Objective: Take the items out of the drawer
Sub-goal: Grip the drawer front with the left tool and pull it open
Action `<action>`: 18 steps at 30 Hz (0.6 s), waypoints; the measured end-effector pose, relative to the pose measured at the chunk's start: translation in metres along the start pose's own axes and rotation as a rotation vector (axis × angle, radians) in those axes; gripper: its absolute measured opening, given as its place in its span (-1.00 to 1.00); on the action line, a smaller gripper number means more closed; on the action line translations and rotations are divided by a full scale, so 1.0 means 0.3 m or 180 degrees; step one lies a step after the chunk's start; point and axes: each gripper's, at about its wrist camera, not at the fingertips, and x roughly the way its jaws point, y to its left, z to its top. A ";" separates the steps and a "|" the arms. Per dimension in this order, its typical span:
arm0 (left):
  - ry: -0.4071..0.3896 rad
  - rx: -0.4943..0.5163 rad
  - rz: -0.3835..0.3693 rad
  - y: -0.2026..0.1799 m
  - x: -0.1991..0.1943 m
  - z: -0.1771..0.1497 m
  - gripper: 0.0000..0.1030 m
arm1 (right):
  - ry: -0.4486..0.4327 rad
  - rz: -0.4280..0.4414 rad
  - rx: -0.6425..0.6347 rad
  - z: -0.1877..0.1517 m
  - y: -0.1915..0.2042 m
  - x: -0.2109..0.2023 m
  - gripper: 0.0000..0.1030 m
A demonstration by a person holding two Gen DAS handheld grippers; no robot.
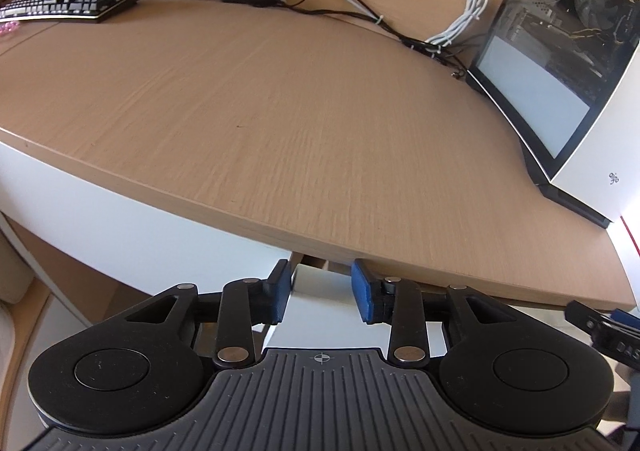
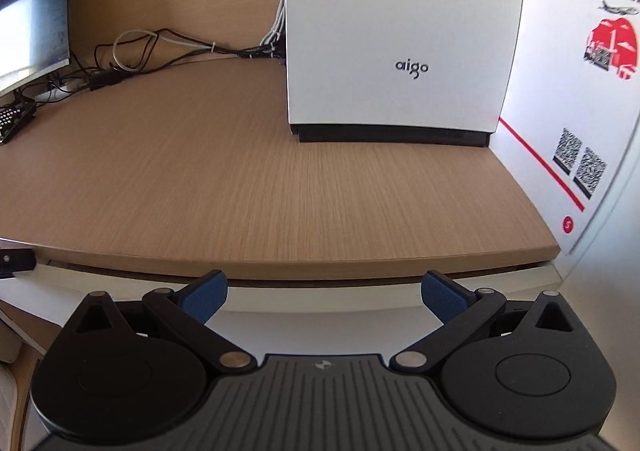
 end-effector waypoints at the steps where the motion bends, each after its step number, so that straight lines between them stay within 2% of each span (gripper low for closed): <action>1: 0.0000 -0.0003 0.0001 0.001 0.000 -0.001 -0.30 | 0.0001 -0.0010 0.0017 0.000 0.002 0.011 1.00; 5: 0.0024 -0.0022 0.0020 -0.001 0.003 0.000 -0.25 | 0.0043 -0.0021 0.0000 -0.001 -0.001 0.050 1.00; 18: 0.0144 0.0144 0.0041 -0.008 -0.009 0.000 -0.21 | 0.0112 0.0026 -0.0005 -0.004 -0.008 0.046 1.00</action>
